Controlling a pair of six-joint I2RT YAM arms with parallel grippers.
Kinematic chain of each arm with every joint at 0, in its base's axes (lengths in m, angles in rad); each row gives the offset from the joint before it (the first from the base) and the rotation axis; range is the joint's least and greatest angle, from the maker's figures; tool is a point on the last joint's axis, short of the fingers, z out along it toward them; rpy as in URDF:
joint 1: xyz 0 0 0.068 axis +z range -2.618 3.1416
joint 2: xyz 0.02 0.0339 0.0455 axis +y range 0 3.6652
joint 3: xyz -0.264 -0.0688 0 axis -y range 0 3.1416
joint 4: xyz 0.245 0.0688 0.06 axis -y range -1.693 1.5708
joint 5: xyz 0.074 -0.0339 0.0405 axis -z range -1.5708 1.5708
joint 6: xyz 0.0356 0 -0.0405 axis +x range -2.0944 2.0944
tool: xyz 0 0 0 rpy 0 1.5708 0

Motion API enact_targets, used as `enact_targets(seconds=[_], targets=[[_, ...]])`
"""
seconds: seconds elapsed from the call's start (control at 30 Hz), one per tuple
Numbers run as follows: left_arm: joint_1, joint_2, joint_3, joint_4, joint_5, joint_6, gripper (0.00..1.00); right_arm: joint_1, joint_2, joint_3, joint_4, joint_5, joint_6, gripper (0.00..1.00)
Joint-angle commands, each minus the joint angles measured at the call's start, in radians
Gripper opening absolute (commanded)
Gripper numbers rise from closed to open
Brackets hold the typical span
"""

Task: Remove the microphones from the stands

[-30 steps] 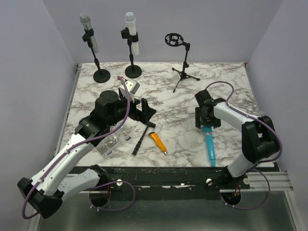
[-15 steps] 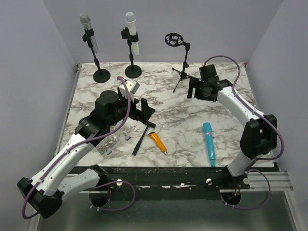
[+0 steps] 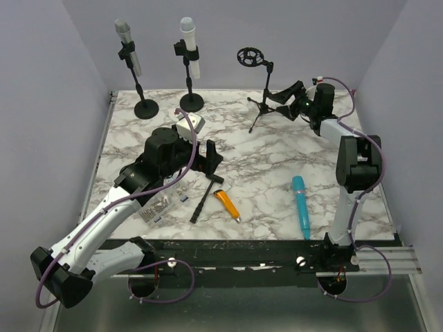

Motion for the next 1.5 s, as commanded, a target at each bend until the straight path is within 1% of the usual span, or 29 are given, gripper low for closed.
enact_targets(seconds=[0.0, 0.1, 0.17, 0.37, 0.63, 0.67, 0.77, 0.93, 1.13, 1.47], targets=[[-0.006, 0.020, 0.010, -0.016, -0.028, 0.014, 0.99, -0.022, 0.109, -0.017, 0.508, -0.128, 0.438, 0.86], [-0.007, 0.029, 0.012, -0.015, -0.021, 0.013, 0.99, -0.023, 0.165, -0.010, 0.598, -0.075, 0.574, 0.86], [-0.006, 0.034, 0.014, -0.016, -0.018, 0.012, 0.99, -0.022, 0.193, -0.016, 0.633, -0.030, 0.645, 0.84], [-0.006, 0.036, 0.012, -0.016, -0.015, 0.012, 0.99, -0.022, 0.238, -0.019, 0.622, 0.065, 0.763, 0.78], [-0.007, 0.033, 0.016, -0.016, -0.008, 0.012, 0.99, -0.015, 0.299, 0.027, 0.600, 0.051, 0.848, 0.68], [-0.006, 0.033, 0.016, -0.015, -0.006, 0.012, 0.98, -0.013, 0.304, 0.025, 0.609, 0.051, 0.861, 0.67], [-0.006, 0.032, 0.015, -0.015, -0.002, 0.012, 0.99, -0.011, 0.329, 0.027, 0.653, 0.043, 0.901, 0.62], [-0.006, 0.027, 0.016, -0.016, -0.001, 0.013, 0.98, 0.006, 0.377, 0.053, 0.737, 0.024, 0.978, 0.61], [-0.006, 0.025, 0.016, -0.016, -0.001, 0.014, 0.99, 0.023, 0.401, 0.065, 0.772, 0.039, 1.012, 0.60], [-0.006, 0.025, 0.015, -0.016, 0.003, 0.014, 0.99, 0.025, 0.400, 0.049, 0.797, 0.053, 1.022, 0.49]])
